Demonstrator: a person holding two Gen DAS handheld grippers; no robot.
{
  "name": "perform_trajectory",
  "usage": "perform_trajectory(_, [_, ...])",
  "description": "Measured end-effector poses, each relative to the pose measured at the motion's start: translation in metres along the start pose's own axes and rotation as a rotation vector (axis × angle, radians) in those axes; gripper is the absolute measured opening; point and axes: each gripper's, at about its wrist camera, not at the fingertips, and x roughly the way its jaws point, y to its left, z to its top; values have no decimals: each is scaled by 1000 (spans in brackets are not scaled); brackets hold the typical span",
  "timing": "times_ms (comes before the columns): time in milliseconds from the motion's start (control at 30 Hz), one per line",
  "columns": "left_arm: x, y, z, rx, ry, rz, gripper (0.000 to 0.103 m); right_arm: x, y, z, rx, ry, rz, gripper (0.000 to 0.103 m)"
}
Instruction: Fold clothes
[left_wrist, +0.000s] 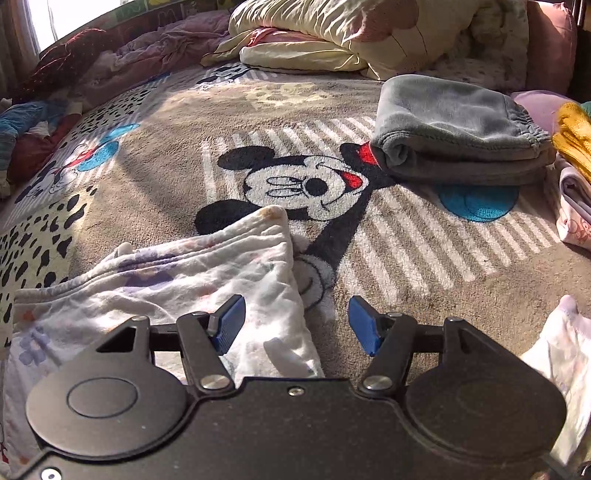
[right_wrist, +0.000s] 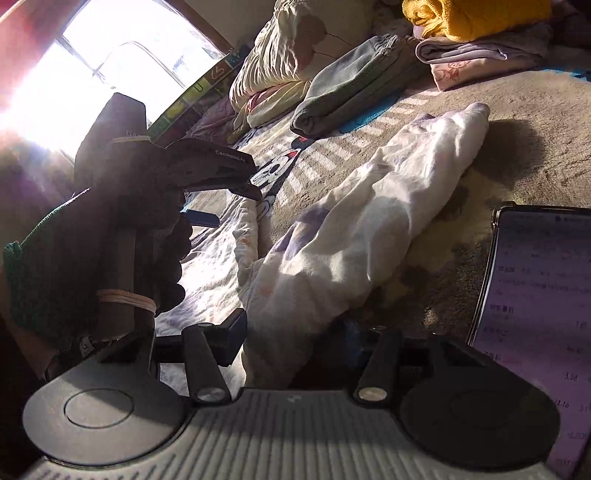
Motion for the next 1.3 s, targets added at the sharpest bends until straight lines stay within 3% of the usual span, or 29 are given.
perform_trajectory(100, [16,-10,3,58,21,53,61,0,3,-1,-18,-6,-10,54])
perform_trajectory(267, [32,-8,3,50,40,103,40,-1,7,-2,-54,-24,-23,55])
perform_trajectory(333, [30,-5,3,48,32,114,22,-1,8,-2,-64,-29,-25,55])
perform_trajectory(433, [25,4,3,20,22,91,11,-1,8,-2,-72,-37,-22,55])
perform_trajectory(967, [-3,73,-3,-288,-59,-136,7,-9,33,-3,-278,-112,2,32])
perform_trajectory(1300, [-4,120,-20,-456,-64,-207,7,-22,68,-18,-559,-209,26,28])
